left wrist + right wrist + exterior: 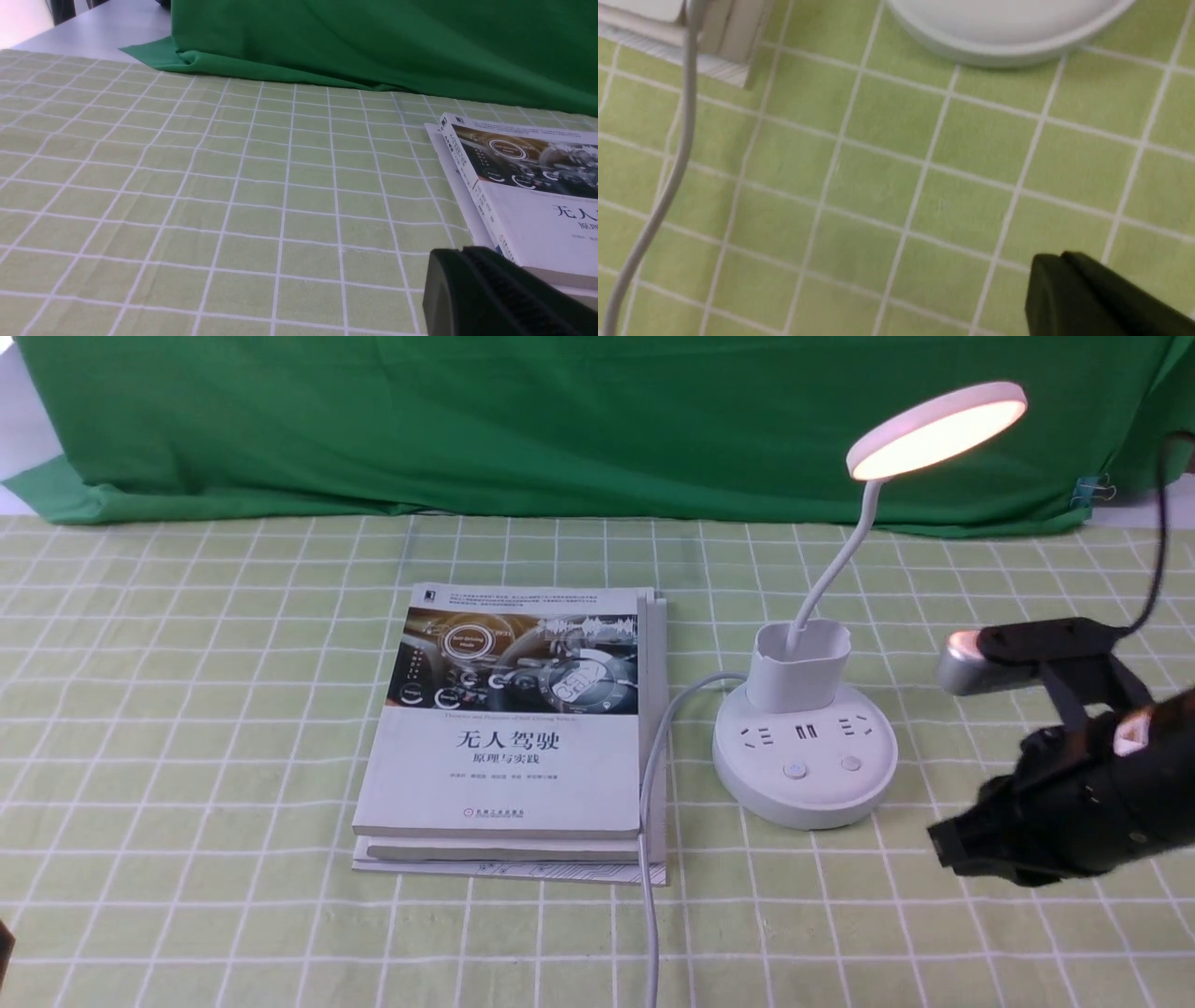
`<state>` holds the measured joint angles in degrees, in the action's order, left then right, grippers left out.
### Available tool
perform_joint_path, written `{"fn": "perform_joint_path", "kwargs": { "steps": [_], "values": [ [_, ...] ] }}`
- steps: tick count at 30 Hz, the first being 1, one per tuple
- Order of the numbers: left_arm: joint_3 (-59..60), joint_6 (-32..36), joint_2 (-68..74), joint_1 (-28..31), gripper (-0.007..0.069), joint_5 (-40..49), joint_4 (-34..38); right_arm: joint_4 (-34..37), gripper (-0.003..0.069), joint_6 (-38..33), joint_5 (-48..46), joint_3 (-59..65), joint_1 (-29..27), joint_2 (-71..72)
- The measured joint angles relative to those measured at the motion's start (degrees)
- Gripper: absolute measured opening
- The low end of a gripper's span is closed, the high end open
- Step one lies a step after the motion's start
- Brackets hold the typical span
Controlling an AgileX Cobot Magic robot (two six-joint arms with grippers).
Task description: Turn on the table lamp on the green coffee tablecloth with your hand.
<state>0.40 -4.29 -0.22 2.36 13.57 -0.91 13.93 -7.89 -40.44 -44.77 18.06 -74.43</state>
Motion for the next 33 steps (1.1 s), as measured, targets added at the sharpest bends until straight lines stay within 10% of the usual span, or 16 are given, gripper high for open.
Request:
{"fn": "perform_joint_path", "kwargs": {
  "steps": [13, 23, 33],
  "values": [
    [0.0, 0.0, 0.0, 0.0, 0.0003, 0.0, 0.0, -4.8, 0.0027, 6.4, -8.1, 3.7, 0.0, 30.4],
    [0.0, 0.0, 0.0, 0.0, 0.0003, 0.0, -0.6, -7.2, 0.0026, -7.1, 16.8, 26.3, -11.2, 54.6],
    [0.0, 0.0, 0.0, 0.0, 0.0003, 0.0, -1.0, -7.5, 0.0026, -4.1, 28.6, 44.9, -14.0, 71.7]
  ]
}}
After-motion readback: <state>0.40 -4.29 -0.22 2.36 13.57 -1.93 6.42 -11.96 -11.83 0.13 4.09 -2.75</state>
